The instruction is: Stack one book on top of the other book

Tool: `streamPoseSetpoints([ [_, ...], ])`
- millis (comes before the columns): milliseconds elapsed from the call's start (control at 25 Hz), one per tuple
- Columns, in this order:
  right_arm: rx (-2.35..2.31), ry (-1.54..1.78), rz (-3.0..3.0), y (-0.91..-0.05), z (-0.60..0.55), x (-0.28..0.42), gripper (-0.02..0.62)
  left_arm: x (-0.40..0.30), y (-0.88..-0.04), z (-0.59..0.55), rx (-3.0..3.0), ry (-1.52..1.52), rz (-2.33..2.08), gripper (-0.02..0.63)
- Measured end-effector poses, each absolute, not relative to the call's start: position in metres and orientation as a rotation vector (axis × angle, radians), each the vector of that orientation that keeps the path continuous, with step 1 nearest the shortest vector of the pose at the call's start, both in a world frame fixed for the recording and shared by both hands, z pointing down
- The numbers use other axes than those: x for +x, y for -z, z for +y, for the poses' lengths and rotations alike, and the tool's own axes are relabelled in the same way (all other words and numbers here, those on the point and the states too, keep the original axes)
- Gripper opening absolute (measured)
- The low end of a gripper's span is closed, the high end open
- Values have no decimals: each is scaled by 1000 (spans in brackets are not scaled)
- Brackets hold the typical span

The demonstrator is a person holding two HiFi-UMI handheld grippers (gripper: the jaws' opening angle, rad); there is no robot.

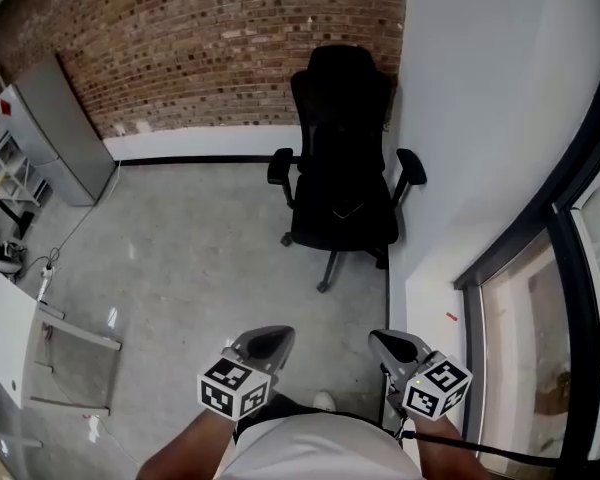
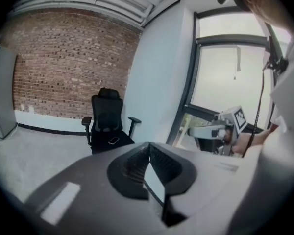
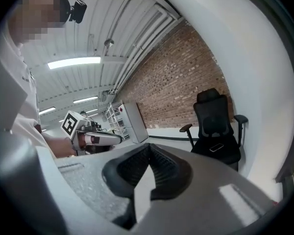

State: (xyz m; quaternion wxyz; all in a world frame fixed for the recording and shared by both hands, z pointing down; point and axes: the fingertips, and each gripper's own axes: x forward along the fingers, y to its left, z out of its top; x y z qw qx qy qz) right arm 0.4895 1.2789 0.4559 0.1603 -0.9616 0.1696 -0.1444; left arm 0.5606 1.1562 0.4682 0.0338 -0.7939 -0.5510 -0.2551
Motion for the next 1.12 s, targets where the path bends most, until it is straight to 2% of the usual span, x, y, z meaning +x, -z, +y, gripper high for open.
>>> streamPoseSetpoints([
  [760,-2718,424,631,-454,1261,496,-2,556,-458,1137,-2548,758,-1585,5],
  [1120,-2680,468,858,-455,1220,519,-2,559,-457,1087,-2714,759,-1389,5],
])
